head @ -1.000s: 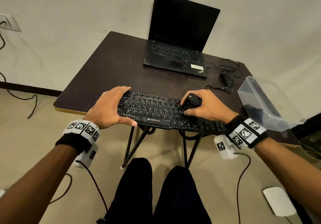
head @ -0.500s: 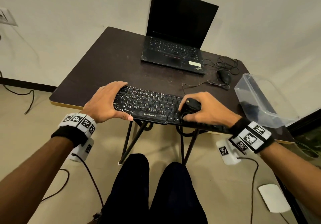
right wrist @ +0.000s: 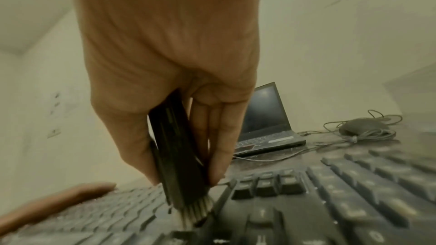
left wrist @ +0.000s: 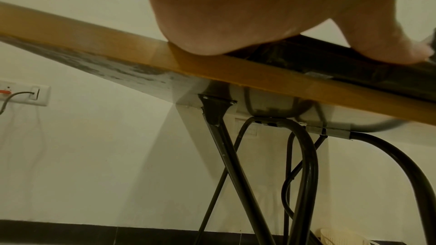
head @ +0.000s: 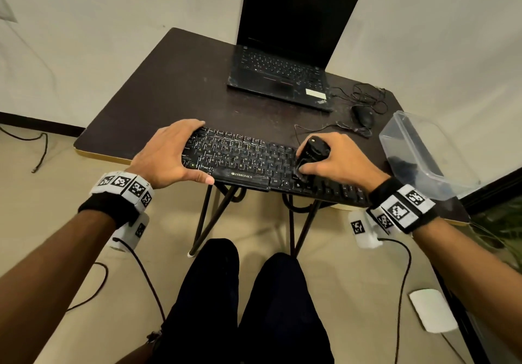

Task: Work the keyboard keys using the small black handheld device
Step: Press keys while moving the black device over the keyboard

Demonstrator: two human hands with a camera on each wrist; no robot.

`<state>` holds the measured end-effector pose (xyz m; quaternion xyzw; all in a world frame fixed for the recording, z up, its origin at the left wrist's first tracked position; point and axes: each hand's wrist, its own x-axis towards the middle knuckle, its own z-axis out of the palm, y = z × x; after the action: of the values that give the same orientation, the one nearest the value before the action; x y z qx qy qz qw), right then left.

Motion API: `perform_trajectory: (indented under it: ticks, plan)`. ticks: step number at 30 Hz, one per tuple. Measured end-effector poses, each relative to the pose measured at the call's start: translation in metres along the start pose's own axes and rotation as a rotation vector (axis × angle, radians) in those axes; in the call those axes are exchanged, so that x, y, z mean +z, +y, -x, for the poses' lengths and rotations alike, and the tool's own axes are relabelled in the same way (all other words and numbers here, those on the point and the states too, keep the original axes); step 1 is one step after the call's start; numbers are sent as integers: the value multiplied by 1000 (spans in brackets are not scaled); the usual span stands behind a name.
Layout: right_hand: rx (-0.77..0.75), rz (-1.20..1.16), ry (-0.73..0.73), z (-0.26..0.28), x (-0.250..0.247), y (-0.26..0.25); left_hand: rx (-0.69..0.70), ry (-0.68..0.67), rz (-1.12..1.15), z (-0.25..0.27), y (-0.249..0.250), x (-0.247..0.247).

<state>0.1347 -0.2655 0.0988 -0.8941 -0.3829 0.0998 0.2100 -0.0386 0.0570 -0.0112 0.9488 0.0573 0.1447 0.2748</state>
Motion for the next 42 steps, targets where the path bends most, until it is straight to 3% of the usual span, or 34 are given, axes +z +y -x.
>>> perform_trajectory:
  ticks: [6, 17, 20, 25, 29, 33, 37, 40, 42]
  plan:
    - [96, -151, -57, 9, 4, -7, -12, -8, -32, -1, -5, 2]
    - [130, -209, 50, 8, 19, -1, -17, -14, -37, -1, -3, 1]
    - [111, -80, 148, 5, 15, -3, -12, -11, -40, -1, -3, 0]
    - [21, -114, 39, 15, 23, -11, -17, -4, -33, 1, -3, 0]
    - [12, -33, 132, 7, 23, -13, -23, -5, -34, 0, 0, -1]
    - [-75, 13, 34, 15, 24, -20, -28, 2, -18, 1, -2, 0]
    - [6, 23, 101, 7, 12, -14, -19, 2, -21, -1, 0, -1]
    - [-103, 40, -28, 18, 20, -22, -17, 11, -19, 0, -3, -1]
    - [-134, 51, -38, 19, 22, -23, -9, 13, -20, 1, -3, 0]
